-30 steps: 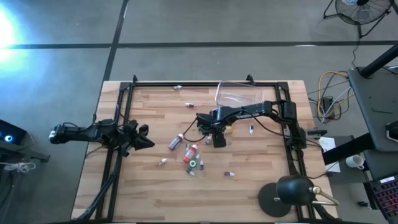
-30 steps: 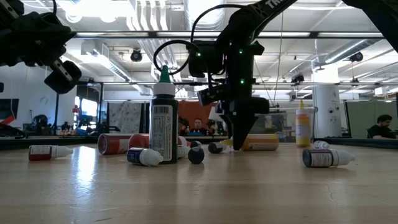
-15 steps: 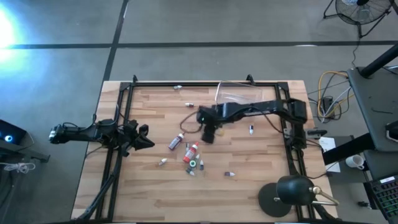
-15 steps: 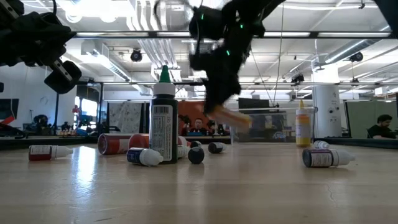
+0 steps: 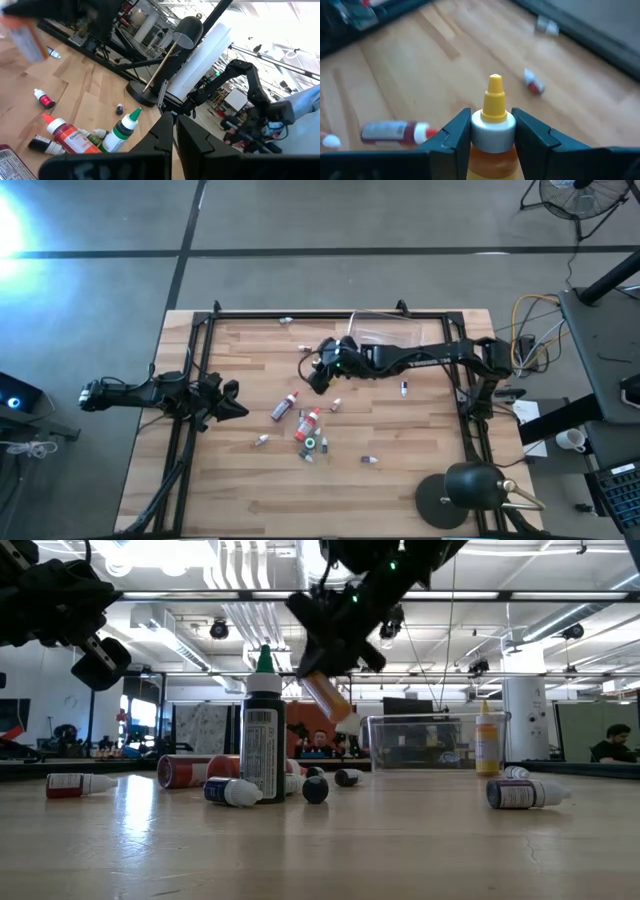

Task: Pick & Place food coloring
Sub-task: Put the large yellow food coloring bottle into the transparent bin

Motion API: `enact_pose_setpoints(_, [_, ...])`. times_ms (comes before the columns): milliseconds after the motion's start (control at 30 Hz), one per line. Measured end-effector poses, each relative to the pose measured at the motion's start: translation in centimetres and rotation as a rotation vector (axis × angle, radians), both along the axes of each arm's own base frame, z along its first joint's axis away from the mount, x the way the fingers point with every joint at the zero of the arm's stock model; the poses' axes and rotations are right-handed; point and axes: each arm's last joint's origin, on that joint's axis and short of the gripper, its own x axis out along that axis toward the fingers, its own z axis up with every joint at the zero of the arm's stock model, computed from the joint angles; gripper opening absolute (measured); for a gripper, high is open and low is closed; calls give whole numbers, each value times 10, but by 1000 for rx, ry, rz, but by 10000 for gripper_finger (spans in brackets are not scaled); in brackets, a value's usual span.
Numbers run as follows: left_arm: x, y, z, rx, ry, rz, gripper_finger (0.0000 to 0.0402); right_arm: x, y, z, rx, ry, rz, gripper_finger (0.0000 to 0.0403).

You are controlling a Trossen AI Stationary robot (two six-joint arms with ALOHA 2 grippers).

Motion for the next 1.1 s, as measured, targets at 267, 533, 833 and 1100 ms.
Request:
enact_pose_setpoints(267, [0, 0, 0, 0, 0, -1, 0, -2, 2, -31, 78, 30, -71, 126])
enact_pose_setpoints(533, [0, 0, 0, 0, 0, -1, 0, -3, 2, -33, 76, 40, -69, 124])
enact_pose_setpoints(833, [0, 0, 0, 0, 0, 0, 0, -3, 2, -33, 88, 39, -66, 127])
enact_pose_setpoints(1100, [0, 0, 0, 0, 0, 0, 0, -5, 2, -35, 121, 58, -58, 131])
